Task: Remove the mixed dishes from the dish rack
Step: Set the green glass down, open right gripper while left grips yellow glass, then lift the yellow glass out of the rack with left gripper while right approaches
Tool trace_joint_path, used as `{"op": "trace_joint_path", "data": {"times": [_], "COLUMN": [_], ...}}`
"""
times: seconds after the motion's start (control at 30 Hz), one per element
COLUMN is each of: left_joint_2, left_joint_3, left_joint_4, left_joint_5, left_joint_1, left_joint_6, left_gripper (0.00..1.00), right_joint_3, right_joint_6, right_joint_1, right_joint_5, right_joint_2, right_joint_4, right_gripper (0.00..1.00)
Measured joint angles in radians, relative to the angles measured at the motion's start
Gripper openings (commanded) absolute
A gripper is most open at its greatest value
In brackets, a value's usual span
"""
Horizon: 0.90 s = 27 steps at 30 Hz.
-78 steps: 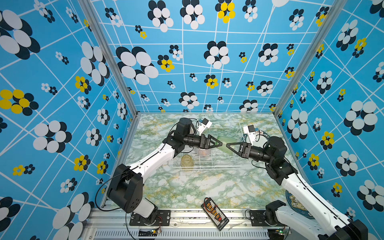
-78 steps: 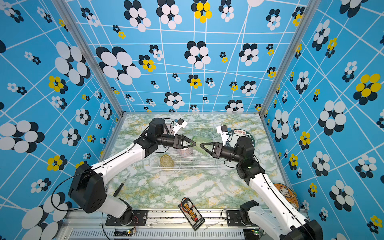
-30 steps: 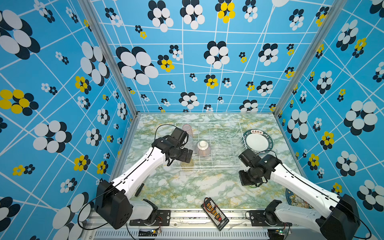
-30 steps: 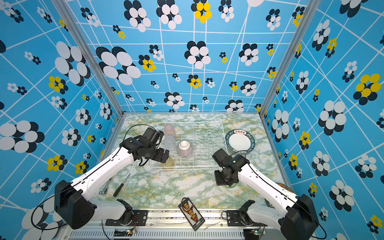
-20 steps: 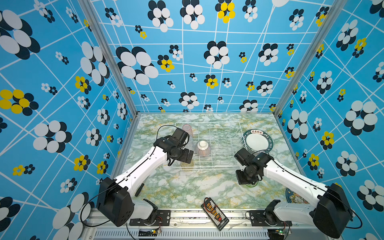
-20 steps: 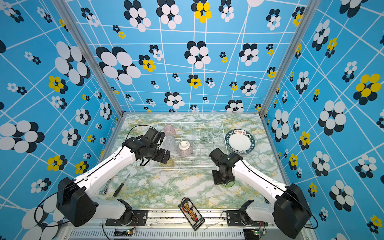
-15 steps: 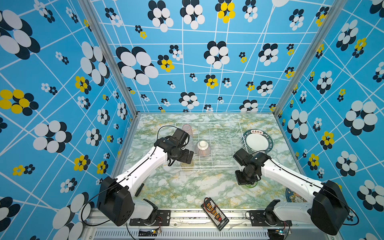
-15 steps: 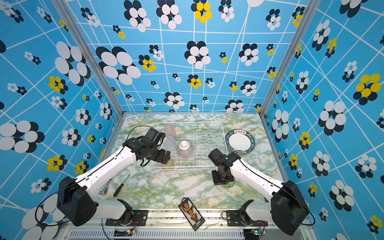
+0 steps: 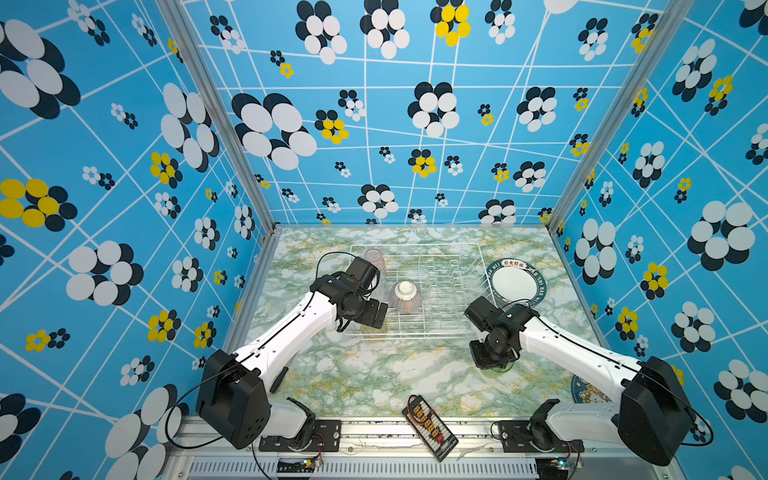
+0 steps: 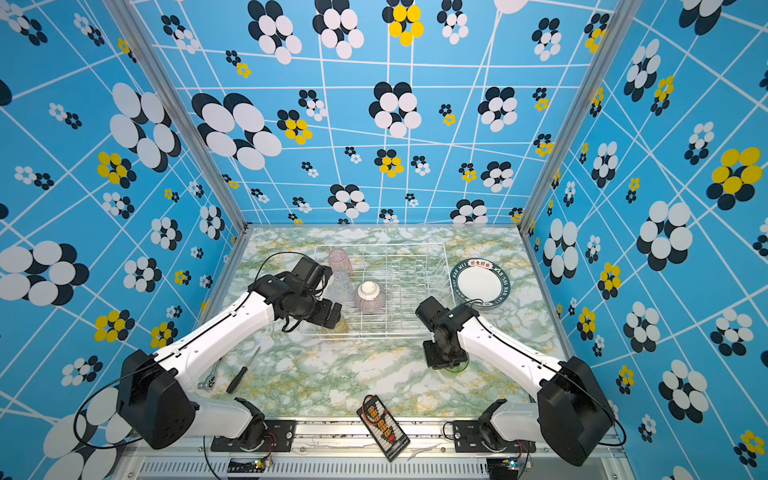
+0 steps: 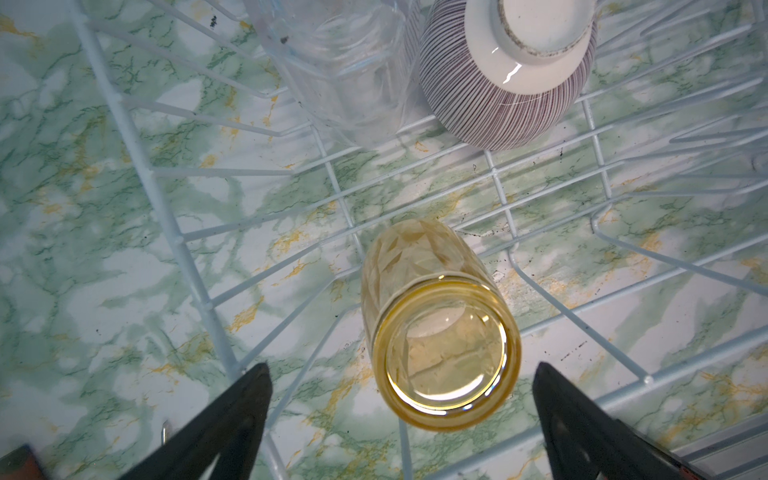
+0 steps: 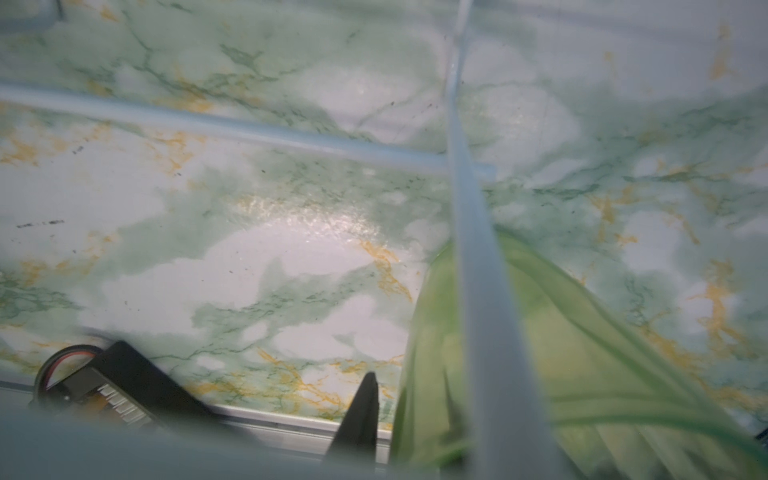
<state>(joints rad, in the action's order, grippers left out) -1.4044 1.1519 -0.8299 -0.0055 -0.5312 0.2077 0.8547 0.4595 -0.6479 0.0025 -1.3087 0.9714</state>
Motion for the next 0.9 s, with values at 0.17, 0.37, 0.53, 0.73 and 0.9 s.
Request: {"op": "trace_joint_path", "data": {"times": [0.17, 0.37, 0.53, 0.73, 0.9], "left_joint_2": [-0.008, -0.033, -0.080, -0.173, -0.217], "left_joint_3": [-0.002, -0.003, -0.003, 0.011, 0.030], "left_joint_4": [0.000, -0.002, -0.005, -0.008, -0.008], "left_joint_5": [0.014, 0.031, 0.034, 0.036, 0.032], "left_joint_1": [0.000, -0.003, -0.018, -0.026, -0.029], "left_joint_6": [0.000, 0.000, 0.000, 0.001, 0.001], "left_gripper": [0.99, 0.99, 0.99, 1.00, 0.96], "right_joint_3": [0.032, 0.100, 0.138, 0.145, 0.145], "right_joint_6": [-0.008, -0.007, -0.008, -0.008, -0.008], "right_joint_1": [0.000, 0.000, 0.000, 0.000, 0.000], "right_joint_5": [0.016, 0.019, 0.018, 0.018, 0.018], "right_joint_2": [0.058, 0.204, 0.266, 0.269, 0.262], "right_joint_4": [0.030, 0.050, 0.049, 0.041, 0.032], "right_gripper": [0.61, 0.68, 0.69, 0.70, 0.71]}}
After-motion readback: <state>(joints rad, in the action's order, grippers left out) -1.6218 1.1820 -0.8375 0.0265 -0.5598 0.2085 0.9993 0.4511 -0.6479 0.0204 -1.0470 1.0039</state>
